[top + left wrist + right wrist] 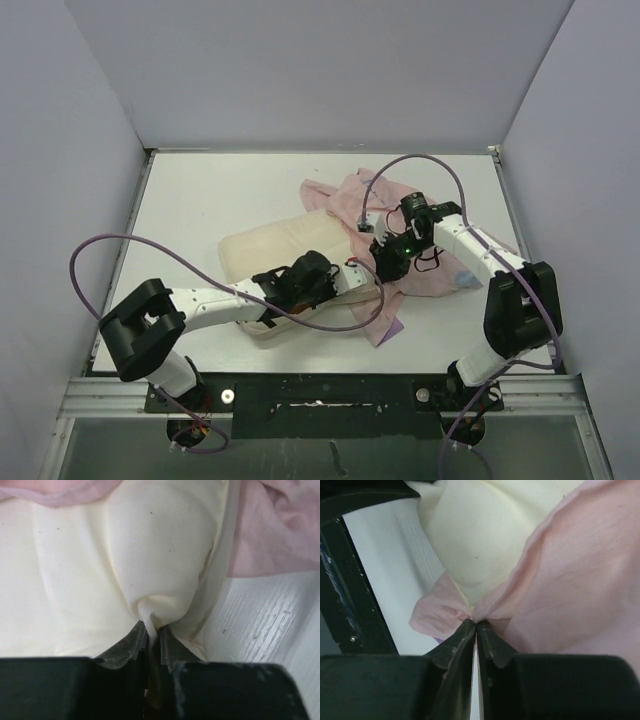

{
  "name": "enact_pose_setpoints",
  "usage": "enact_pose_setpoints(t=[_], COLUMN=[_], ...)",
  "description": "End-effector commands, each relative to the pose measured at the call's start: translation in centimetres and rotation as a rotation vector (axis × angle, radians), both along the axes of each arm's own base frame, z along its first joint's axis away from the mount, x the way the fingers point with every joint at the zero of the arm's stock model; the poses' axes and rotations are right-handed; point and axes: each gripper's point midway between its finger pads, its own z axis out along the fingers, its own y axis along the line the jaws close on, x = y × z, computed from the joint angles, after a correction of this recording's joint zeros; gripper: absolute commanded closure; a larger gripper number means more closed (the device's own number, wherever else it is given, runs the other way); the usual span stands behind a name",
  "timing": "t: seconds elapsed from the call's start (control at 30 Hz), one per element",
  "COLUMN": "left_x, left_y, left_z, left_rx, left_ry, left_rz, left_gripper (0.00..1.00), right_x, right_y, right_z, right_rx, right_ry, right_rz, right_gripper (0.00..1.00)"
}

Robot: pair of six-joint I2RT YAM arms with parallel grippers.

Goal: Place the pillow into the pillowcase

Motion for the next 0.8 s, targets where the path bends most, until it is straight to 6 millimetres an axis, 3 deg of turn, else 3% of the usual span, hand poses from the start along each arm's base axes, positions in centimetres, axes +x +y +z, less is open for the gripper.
enact_pose_setpoints(t=[0.0,0.17,0.3,0.4,0.5,0.6,0.67,0.77], left_x=[1.7,3.9,5.9,7.0,7.5,7.3,7.0,6.5], left_y=[-1.3,-1.7,-1.1,-0.3,0.2,0.5,0.5,0.5], left_z=[2.5,10.4,16.6,19.0,19.8,18.9,17.8,16.0], left_rx=[-0.105,-0.446,-0.649,-0.757,-0.860,-0.907,-0.900,-0.885], left_ry=[0.013,0.115,0.099,0.099,0.139,0.217,0.265,0.341], left_rz=[0.033,0.039,0.040,0.055,0.065,0.080,0.084,0.079], left_gripper=[1.00,1.00,1.00,1.00,1.00,1.00,1.00,1.00], right_x=[1.8,3.8,4.2,4.1,5.1,5.8,6.3,7.4], right_y=[3.0,8.2,11.9,13.1,12.4,10.4,8.9,6.5], right_z=[4.8,14.7,18.8,18.9,15.7,13.0,13.4,15.4], right_rx=[0.142,0.427,0.531,0.542,0.443,0.360,0.362,0.390], right_ry=[-0.040,-0.089,-0.115,-0.101,-0.096,-0.127,-0.163,-0.232], right_rz=[0.034,0.140,0.200,0.210,0.145,0.136,0.139,0.131], right_gripper=[0.97,1.00,1.00,1.00,0.99,0.86,0.76,0.65])
